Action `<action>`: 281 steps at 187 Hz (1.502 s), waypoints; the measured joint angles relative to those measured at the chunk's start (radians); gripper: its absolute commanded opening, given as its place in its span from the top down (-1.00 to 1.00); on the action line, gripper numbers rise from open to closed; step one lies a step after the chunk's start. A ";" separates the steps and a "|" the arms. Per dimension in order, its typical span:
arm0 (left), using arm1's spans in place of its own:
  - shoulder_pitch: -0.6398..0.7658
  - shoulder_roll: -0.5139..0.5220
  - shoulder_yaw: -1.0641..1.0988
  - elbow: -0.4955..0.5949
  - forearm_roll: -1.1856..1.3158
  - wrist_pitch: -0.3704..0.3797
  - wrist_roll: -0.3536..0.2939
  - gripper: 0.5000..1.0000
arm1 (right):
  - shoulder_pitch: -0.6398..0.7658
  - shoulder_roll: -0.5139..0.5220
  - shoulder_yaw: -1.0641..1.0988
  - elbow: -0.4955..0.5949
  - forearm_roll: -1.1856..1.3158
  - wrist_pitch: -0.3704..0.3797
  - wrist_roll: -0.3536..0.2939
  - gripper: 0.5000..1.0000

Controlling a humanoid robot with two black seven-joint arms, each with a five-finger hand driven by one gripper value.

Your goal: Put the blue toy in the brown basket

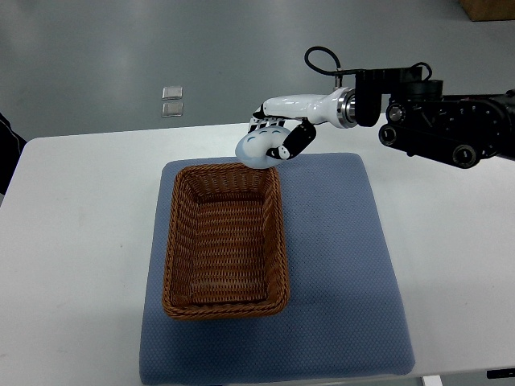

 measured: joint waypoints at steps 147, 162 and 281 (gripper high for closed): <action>0.000 0.000 0.000 0.000 0.000 0.000 0.000 -1.00 | -0.143 0.108 0.000 -0.006 -0.005 -0.045 -0.003 -0.42; 0.000 0.000 0.000 0.000 0.000 0.000 0.000 -1.00 | -0.143 0.105 0.000 -0.006 -0.004 -0.045 -0.003 -0.44; 0.000 0.000 0.000 0.000 0.000 0.000 0.000 -1.00 | -0.193 0.004 0.291 -0.115 0.213 -0.036 0.002 -0.61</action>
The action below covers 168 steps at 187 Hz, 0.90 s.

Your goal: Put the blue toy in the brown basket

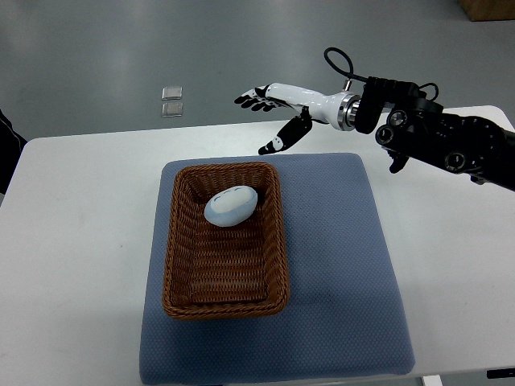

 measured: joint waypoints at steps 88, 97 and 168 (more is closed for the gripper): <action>0.000 0.000 0.000 0.000 0.000 0.001 0.000 -1.00 | -0.244 0.003 0.433 -0.118 0.317 -0.066 0.006 -0.61; 0.000 0.000 0.000 0.000 0.000 0.001 0.000 -1.00 | -0.264 0.007 0.462 -0.118 0.333 -0.079 0.013 -0.61; 0.000 0.000 0.000 0.000 0.000 0.001 0.000 -1.00 | -0.384 0.063 0.583 -0.174 0.537 -0.129 0.048 -0.61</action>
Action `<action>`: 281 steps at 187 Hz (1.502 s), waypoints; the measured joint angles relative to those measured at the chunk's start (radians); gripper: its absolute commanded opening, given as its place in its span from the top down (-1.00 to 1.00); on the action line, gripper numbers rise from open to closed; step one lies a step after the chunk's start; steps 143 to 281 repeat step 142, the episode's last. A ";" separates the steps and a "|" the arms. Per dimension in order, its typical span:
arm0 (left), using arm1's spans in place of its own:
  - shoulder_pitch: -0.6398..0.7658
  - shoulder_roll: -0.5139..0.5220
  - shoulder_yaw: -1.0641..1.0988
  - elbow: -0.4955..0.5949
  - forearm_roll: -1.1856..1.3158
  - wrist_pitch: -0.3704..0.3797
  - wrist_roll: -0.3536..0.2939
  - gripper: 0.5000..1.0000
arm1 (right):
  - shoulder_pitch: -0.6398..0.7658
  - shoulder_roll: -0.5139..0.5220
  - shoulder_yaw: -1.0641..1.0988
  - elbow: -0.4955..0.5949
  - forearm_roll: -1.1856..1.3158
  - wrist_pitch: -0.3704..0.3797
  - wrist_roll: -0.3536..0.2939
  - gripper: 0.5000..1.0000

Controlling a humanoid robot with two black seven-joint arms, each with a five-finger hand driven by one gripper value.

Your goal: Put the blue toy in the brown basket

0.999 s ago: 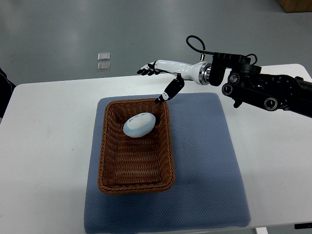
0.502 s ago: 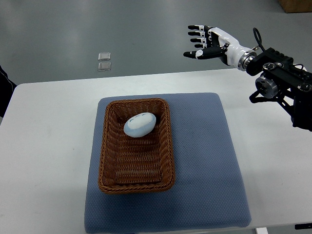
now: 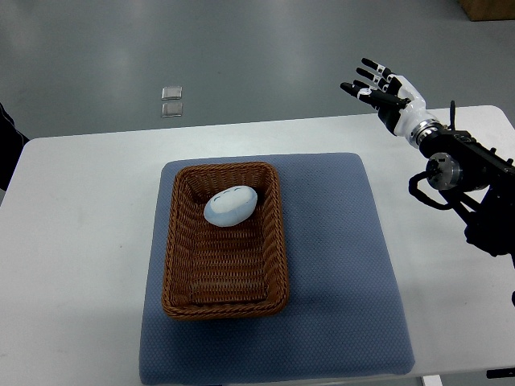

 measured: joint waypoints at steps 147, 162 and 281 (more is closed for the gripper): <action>0.000 0.000 0.000 0.000 0.000 0.000 0.000 -1.00 | -0.054 0.034 -0.009 -0.023 0.183 -0.080 0.118 -0.61; 0.000 0.000 0.000 0.000 0.000 0.000 0.000 -1.00 | -0.054 0.034 -0.009 -0.023 0.183 -0.080 0.118 -0.61; 0.000 0.000 0.000 0.000 0.000 0.000 0.000 -1.00 | -0.054 0.034 -0.009 -0.023 0.183 -0.080 0.118 -0.61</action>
